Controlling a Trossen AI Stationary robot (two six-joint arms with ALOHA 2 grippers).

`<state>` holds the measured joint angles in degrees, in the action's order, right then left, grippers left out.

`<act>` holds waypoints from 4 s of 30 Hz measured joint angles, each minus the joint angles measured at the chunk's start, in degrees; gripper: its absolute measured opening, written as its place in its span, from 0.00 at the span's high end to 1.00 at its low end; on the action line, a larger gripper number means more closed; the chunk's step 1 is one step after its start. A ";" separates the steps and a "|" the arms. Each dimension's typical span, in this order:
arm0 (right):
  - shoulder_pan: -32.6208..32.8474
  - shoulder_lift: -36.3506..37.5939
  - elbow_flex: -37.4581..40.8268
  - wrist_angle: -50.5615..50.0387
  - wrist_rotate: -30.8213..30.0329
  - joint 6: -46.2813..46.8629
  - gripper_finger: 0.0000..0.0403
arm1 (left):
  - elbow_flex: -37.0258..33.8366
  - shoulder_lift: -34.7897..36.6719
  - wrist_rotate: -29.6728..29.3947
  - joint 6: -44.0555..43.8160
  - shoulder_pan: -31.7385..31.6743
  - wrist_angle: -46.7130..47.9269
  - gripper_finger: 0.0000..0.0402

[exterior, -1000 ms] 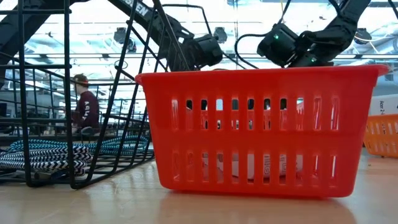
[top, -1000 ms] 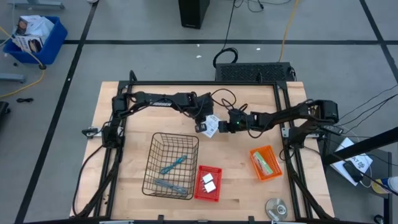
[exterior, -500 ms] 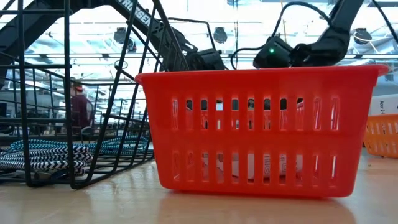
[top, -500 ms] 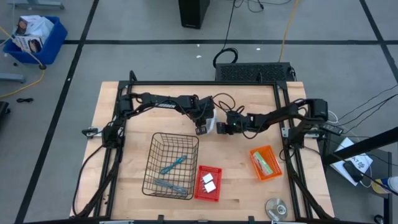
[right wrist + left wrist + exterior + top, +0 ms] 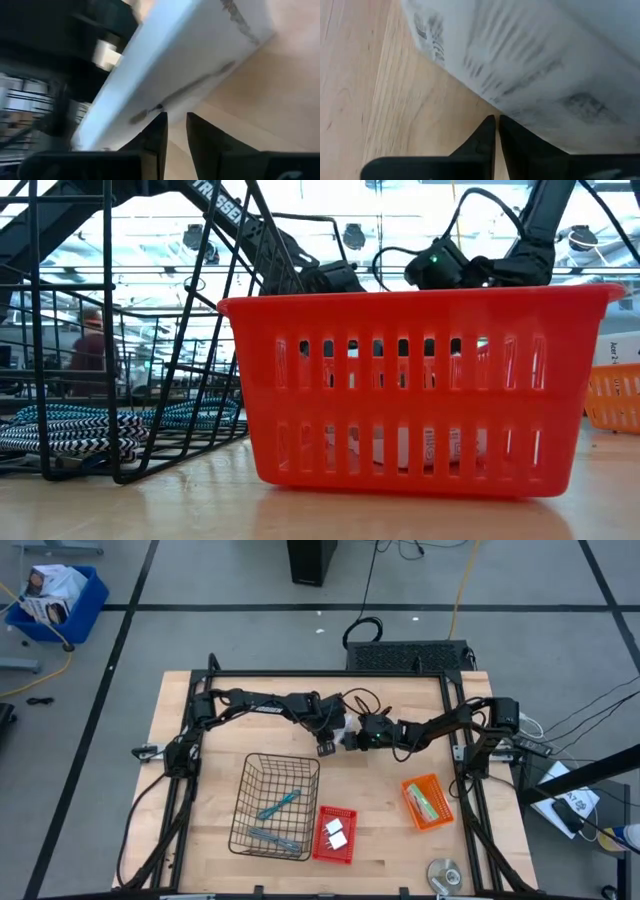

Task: Pick and place items into bin
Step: Put the card reader box into the orange basket

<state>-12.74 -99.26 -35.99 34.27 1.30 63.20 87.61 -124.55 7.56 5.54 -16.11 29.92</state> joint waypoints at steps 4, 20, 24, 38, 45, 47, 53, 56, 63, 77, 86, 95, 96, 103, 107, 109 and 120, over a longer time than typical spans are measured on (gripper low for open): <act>-0.38 0.09 -0.04 0.52 -0.02 -0.07 0.83 | 0.00 -0.04 0.15 -0.59 0.04 -0.29 0.92; -1.59 0.13 -0.04 2.28 -1.27 -1.20 0.83 | 0.00 0.09 0.06 -1.84 0.06 -0.12 0.92; -1.94 0.16 -0.04 2.39 -1.27 -1.34 0.83 | 0.00 0.11 0.04 -1.88 0.06 0.16 0.92; -0.54 0.20 -0.07 2.26 -1.25 -1.12 0.83 | 0.04 0.18 0.01 -1.83 0.10 2.39 0.92; -0.23 0.24 -0.11 0.99 -1.00 -0.51 0.83 | 0.04 0.22 0.01 -2.07 0.10 2.93 0.92; -0.21 0.24 -0.11 0.82 -0.96 -0.48 0.83 | 0.04 0.22 0.00 -2.32 0.10 3.14 0.92; -0.21 0.24 -0.13 0.65 -0.96 -0.53 0.83 | 0.07 0.22 -0.03 -2.86 0.10 3.41 0.92; -0.21 0.24 -0.13 0.25 -0.98 -0.62 0.83 | 0.09 0.37 -0.07 -2.71 0.10 3.88 0.92; -0.25 0.24 -0.13 -0.34 -1.09 -0.77 0.83 | -0.13 1.69 -4.07 -3.10 0.12 6.63 0.92; -0.29 0.24 -0.13 0.65 -1.26 -1.67 0.83 | -0.17 4.52 -15.37 -3.09 -0.47 11.43 0.92; -0.40 0.28 -0.17 -4.01 0.31 -2.82 0.83 | -0.15 9.08 -4.99 -0.92 -3.32 11.32 0.92; -0.28 0.28 -0.17 -5.56 1.95 -5.60 0.83 | -9.74 23.77 3.12 -0.13 -6.45 -0.78 0.92; -0.28 0.28 -0.17 -5.78 1.94 -5.86 0.83 | -11.60 26.38 3.12 -0.14 -6.66 -2.59 0.92; -0.19 0.46 -0.30 -9.06 2.35 -5.65 0.83 | -25.80 45.14 2.81 -1.81 -7.77 -13.43 0.92; 0.05 1.01 -0.28 -10.01 4.19 -5.42 0.83 | -33.70 54.93 1.91 -3.25 -7.89 -19.12 0.92; 0.12 1.70 -0.17 -10.48 5.17 -4.42 0.83 | -37.26 59.24 1.35 -3.36 -7.97 -22.34 0.92; 0.10 16.41 -0.04 -15.01 4.64 -6.20 0.98 | -49.28 73.00 0.87 -4.85 -7.96 -30.04 0.92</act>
<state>-12.64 -82.85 -36.03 19.26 5.94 57.00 38.33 -51.55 8.43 0.68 -24.08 -0.12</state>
